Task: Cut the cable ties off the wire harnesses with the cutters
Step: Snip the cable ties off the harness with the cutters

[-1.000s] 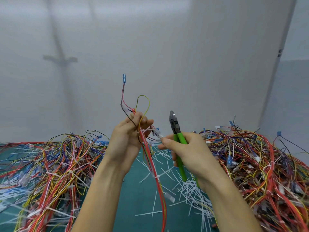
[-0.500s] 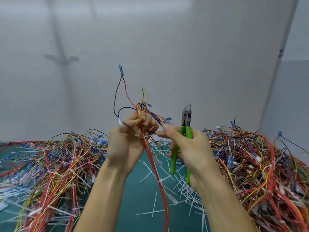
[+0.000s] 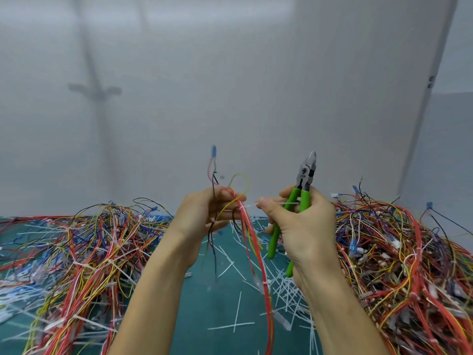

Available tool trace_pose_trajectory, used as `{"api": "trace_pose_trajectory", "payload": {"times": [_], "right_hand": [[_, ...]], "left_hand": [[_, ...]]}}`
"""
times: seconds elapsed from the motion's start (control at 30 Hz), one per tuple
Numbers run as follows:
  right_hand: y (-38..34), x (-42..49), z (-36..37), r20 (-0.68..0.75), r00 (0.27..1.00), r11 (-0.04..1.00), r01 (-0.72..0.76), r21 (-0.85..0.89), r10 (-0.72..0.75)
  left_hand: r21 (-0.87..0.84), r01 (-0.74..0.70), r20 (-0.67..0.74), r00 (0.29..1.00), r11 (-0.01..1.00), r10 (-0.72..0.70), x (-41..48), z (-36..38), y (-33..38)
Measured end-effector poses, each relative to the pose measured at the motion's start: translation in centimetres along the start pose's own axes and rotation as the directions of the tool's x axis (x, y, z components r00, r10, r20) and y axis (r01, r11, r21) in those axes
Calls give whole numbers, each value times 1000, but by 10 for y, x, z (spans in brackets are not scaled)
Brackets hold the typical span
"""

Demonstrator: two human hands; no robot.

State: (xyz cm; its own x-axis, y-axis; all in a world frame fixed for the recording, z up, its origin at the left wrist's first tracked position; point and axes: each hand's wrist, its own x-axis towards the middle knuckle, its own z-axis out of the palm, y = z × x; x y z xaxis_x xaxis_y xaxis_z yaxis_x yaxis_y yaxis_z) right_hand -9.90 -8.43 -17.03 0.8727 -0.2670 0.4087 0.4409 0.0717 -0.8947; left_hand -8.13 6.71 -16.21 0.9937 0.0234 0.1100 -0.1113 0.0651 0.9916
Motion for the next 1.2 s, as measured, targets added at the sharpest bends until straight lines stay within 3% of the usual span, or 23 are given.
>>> {"api": "trace_pose_trajectory", "payload": {"times": [0.1, 0.17, 0.23, 0.3, 0.37, 0.4, 0.47, 0.57, 0.77, 0.9, 1.03, 1.13, 1.2], "right_hand": [[6, 2, 0, -20, 1000, 998, 0, -56, -1], [10, 2, -1, -10, 1000, 996, -9, -93, 8], [14, 2, -1, 0, 1000, 993, -16, -121, 16], [17, 3, 0, 1, 1000, 990, -30, -136, 30], [19, 4, 0, 1, 999, 988, -43, -148, 43], [20, 4, 0, 0, 999, 988, -48, -148, 48], [21, 5, 0, -5, 999, 988, -54, -145, 54], [21, 6, -2, -15, 999, 987, -52, -154, 50], [16, 6, -7, -2, 999, 993, -47, -109, 47], [9, 3, -6, 43, 997, 996, -56, -71, 59], [2, 1, -4, 97, 993, 997, -67, 26, 64], [1, 1, -4, 100, 994, 997, -53, 59, 47], [2, 2, -5, 86, 995, 996, -53, 67, 47]], "left_hand": [[114, 96, -80, 993, 989, -87, -2, -4, -2], [253, 52, -211, 977, 966, 2, -1, -6, -4], [529, 25, -340, 922, 848, 184, 1, -8, -9], [771, 85, -379, 858, 631, 348, -3, -7, -9], [800, 32, -339, 848, 599, 407, -6, -6, -4], [739, -26, -293, 888, 674, 355, -6, -6, -2], [516, -42, -92, 990, 855, 105, -12, -2, 3], [423, 34, 154, 982, 905, -108, -16, 6, 1], [298, 87, 153, 979, 951, -137, -8, 6, -8], [-5, 140, 211, 968, 990, -135, -6, 5, -8], [-418, 266, 301, 943, 869, -144, -3, 7, -8], [-561, 267, 327, 941, 784, -87, -1, 12, -11], [-580, 229, 330, 943, 782, -31, -1, 14, -12]]}}
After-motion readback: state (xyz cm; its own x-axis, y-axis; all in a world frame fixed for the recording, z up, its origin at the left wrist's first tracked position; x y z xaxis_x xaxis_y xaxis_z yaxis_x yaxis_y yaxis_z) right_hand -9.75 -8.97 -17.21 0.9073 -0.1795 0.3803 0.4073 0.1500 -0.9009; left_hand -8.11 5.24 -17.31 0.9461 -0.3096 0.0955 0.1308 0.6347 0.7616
